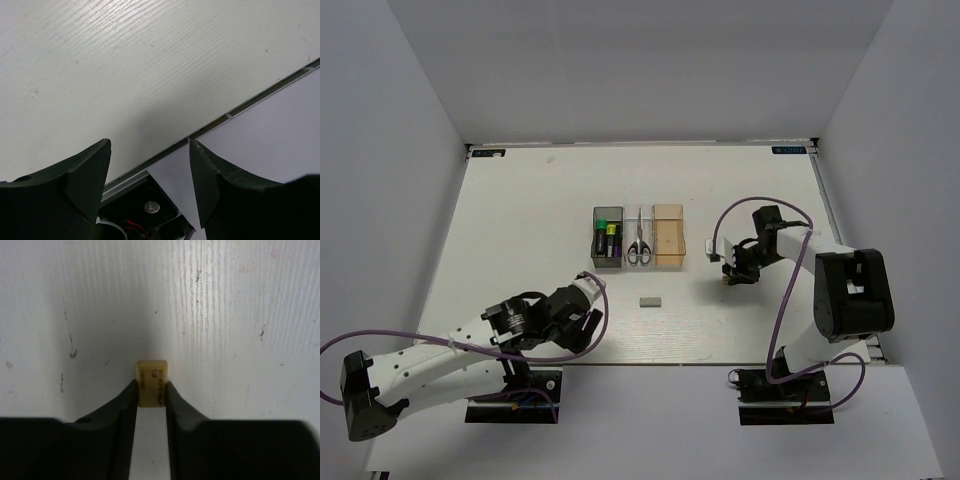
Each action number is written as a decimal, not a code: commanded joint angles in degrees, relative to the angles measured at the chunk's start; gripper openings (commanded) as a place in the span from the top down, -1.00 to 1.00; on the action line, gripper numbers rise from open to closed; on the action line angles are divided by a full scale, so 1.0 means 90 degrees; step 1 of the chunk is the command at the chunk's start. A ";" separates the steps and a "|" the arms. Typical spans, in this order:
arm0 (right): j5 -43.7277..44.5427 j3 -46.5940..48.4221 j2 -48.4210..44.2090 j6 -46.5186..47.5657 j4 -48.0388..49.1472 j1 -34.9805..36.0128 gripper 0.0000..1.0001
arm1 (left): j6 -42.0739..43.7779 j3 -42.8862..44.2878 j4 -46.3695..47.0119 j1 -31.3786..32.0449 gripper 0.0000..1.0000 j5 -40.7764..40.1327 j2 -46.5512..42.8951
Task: Sort the stationery into containers
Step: Pick up the stationery from the center of the board, then place the stationery in the storage box.
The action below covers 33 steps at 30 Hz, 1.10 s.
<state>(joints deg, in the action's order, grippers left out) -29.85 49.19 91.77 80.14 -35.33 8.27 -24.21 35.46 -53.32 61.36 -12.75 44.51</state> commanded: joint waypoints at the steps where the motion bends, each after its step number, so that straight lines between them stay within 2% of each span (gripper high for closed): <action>1: 0.0494 -0.0211 0.0097 0.0266 -0.0243 -0.0011 0.67 | -0.0045 0.0034 0.0192 0.0047 -0.48 -0.0058 0.0102; 4: 0.0387 -0.0270 -0.0117 0.0441 -0.0546 0.0008 0.90 | 0.0004 0.0161 0.0280 0.0028 -0.43 -0.0019 0.0347; 7: -0.0032 0.0110 -0.0458 0.0266 -0.1131 0.0057 0.98 | 0.0014 0.0210 0.0368 0.0028 -0.43 -0.0067 0.0532; 8: -0.0381 0.0256 -0.0518 -0.0160 -0.1500 0.0077 0.98 | 0.0024 0.0210 0.0416 0.0028 -0.43 -0.0116 0.0552; 11: -0.1262 0.0988 -0.0762 -0.0914 -0.1719 0.0165 1.00 | -0.0064 0.0210 0.0524 0.0047 -0.43 -0.0175 0.0630; 13: -0.1527 0.1331 -0.0918 -0.2140 -0.1292 0.0427 1.00 | -0.0113 0.0210 0.0650 0.0028 -0.43 -0.0175 0.0737; 14: -0.1547 0.1399 -0.0987 -0.2417 -0.0912 0.0573 1.00 | -0.0123 0.0220 0.0680 0.0047 -0.40 -0.0165 0.0767; 15: -0.1499 0.1448 -0.1036 -0.3406 -0.0435 0.0652 1.00 | -0.0142 0.0220 0.0690 0.0037 -0.40 -0.0165 0.0844; 17: -0.1391 0.1574 -0.0891 -0.4077 0.0259 0.1004 1.00 | -0.0230 0.0220 0.0817 0.0037 -0.37 -0.0126 0.0923; 18: -0.1052 0.1740 -0.0803 -0.4989 0.0631 0.1063 1.00 | -0.0279 0.0210 0.0885 0.0037 -0.37 -0.0097 0.1001; 21: -0.0593 0.2442 -0.0227 -0.5980 0.0830 0.1346 1.00 | -0.0347 0.0220 0.0993 0.0037 -0.35 -0.0077 0.1157; 27: 0.0425 0.3069 0.0467 -0.6589 0.1405 0.1902 1.00 | -0.0474 0.0220 0.1090 0.0057 -0.35 -0.0087 0.1226; 29: 0.0582 0.3370 0.0768 -0.6697 0.1203 0.1981 1.00 | -0.0426 0.0259 0.1207 0.0057 -0.35 -0.0106 0.1294; 31: 0.0514 0.3761 0.1159 -0.6775 0.0948 0.2001 0.82 | -0.0328 0.0395 0.1285 0.0047 -0.38 -0.0116 0.1498; 32: 0.0475 0.3840 0.1238 -0.6775 0.0889 0.2049 0.61 | -0.0251 0.0454 0.1421 0.0057 -0.38 -0.0126 0.1567; 33: 0.0474 0.3938 0.1297 -0.6766 0.0734 0.2059 0.09 | -0.0153 0.0551 0.1461 0.0047 -0.41 -0.0078 0.1732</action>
<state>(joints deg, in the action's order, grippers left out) -26.87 80.71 101.93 22.04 -26.98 26.46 -27.03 36.93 -43.83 61.52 -13.10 58.24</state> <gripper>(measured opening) 0.283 0.698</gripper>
